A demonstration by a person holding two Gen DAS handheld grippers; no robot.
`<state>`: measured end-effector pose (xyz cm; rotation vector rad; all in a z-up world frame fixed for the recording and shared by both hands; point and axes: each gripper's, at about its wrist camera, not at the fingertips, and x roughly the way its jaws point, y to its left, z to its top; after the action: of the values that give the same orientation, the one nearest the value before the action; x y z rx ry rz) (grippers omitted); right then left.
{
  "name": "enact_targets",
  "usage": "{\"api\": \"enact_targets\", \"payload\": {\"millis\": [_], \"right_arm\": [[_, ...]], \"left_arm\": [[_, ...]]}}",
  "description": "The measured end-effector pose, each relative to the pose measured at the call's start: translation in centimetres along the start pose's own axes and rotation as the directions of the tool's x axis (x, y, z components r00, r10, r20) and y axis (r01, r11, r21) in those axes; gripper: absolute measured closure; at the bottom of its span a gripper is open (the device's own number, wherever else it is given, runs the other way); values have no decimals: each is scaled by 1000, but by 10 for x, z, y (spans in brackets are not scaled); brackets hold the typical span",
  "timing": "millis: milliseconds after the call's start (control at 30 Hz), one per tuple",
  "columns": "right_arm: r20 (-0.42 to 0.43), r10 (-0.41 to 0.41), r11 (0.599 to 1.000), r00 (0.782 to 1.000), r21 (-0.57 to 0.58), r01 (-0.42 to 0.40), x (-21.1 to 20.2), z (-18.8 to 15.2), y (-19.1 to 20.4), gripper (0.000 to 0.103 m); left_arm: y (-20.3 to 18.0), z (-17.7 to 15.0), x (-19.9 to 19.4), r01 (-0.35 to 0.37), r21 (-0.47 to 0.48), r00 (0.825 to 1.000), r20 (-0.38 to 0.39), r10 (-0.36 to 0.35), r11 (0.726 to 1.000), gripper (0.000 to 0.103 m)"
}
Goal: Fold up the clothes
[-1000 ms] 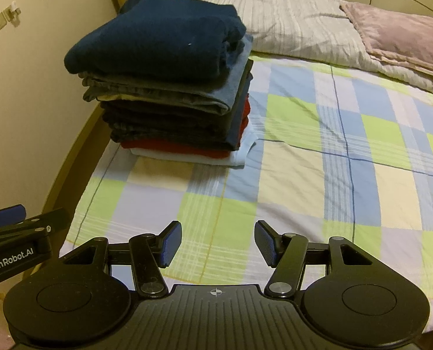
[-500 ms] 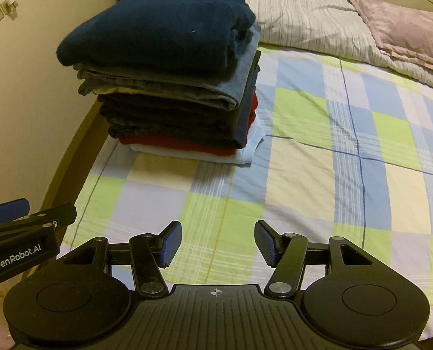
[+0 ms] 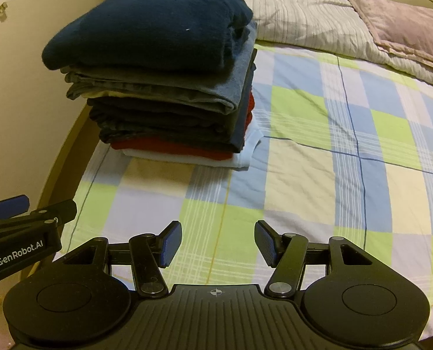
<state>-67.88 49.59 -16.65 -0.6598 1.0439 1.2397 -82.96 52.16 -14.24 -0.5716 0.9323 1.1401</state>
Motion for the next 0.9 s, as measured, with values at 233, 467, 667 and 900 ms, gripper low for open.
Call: {"api": "enact_targets", "payload": {"millis": [233, 467, 667, 900], "right_arm": [[-11, -12, 1000, 1000, 8, 12, 7, 9, 9, 44], [-35, -30, 999, 999, 29, 31, 17, 15, 19, 44], [-55, -54, 996, 997, 67, 58, 25, 20, 24, 44], [-69, -82, 989, 994, 119, 90, 31, 25, 31, 44]], "left_arm": [[9, 10, 10, 6, 14, 1000, -12, -6, 1000, 38], [18, 19, 25, 25, 35, 999, -38, -23, 999, 38], [21, 28, 38, 53, 76, 997, -57, -49, 996, 38], [27, 41, 50, 81, 126, 995, -62, -74, 989, 38]]}}
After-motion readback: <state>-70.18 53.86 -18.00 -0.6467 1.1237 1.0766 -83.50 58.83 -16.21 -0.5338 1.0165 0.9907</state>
